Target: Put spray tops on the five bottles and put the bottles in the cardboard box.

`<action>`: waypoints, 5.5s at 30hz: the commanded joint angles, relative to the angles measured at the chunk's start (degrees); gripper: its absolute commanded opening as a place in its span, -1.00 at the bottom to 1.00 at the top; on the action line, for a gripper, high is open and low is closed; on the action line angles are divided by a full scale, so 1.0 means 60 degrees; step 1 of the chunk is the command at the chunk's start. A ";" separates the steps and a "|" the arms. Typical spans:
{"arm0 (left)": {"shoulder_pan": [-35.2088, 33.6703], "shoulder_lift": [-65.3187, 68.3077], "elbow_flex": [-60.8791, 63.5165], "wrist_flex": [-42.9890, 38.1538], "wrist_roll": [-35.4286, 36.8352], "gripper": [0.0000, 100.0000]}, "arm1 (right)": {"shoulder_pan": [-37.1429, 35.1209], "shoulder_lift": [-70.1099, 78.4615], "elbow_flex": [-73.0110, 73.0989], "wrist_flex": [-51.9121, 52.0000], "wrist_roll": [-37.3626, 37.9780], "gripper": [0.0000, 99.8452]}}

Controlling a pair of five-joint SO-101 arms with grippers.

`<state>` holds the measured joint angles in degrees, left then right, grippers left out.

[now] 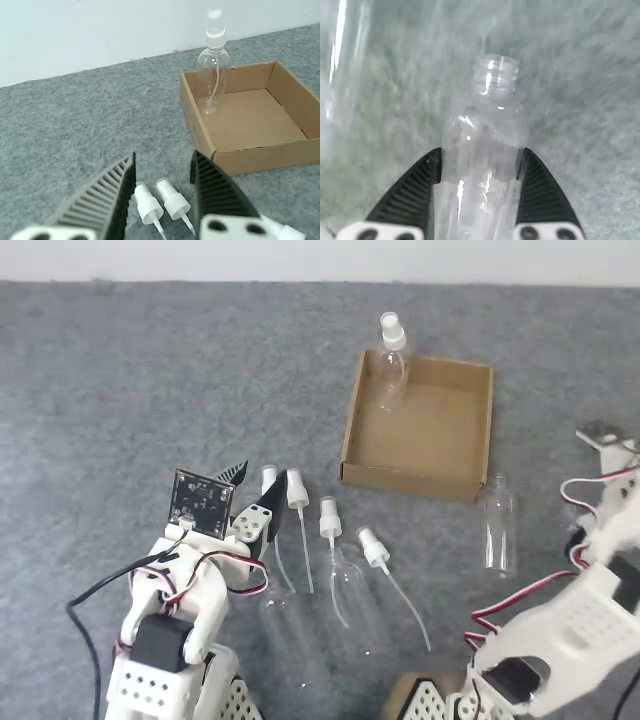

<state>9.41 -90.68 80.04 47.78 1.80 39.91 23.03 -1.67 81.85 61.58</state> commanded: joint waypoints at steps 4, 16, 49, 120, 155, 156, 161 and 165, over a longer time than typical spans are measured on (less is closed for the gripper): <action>-0.0015 -0.0147 -0.0007 -0.0249 0.0000 -0.67 | 0.1018 -0.0271 0.0029 0.1033 0.0982 -0.92; 0.0015 -0.0147 0.0007 -0.0249 0.0000 -0.67 | 0.1092 -0.4037 0.3956 -0.1458 0.0923 -0.92; -0.0015 -0.0147 0.0007 -0.0249 0.0000 -0.67 | -0.0623 -0.5663 0.4410 -0.1590 -0.2007 -0.36; -0.1245 0.4264 -0.3788 0.1597 -0.0117 -0.67 | -0.2586 -0.9004 0.5011 -0.1810 -0.2740 -0.92; -0.1245 1.7055 -0.9223 0.0689 0.0821 -0.77 | -0.3187 -1.0908 0.6901 -0.1282 -0.2125 -0.92; -0.1231 1.7070 -0.9223 0.0674 0.0806 -0.79 | -0.3187 -1.0908 0.6901 -0.1311 -0.2125 -0.92; -0.1172 1.6645 -0.9370 0.0703 0.0806 -0.91 | -0.3275 -1.0923 0.6857 -0.1370 -0.2125 -0.91; -0.1260 1.5839 -0.9707 0.0747 0.0835 -0.94 | -0.3465 -1.1026 0.6842 -0.1956 -0.2139 -0.92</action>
<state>2.20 11.74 25.98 52.70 6.55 20.31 -39.65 40.53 73.58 48.13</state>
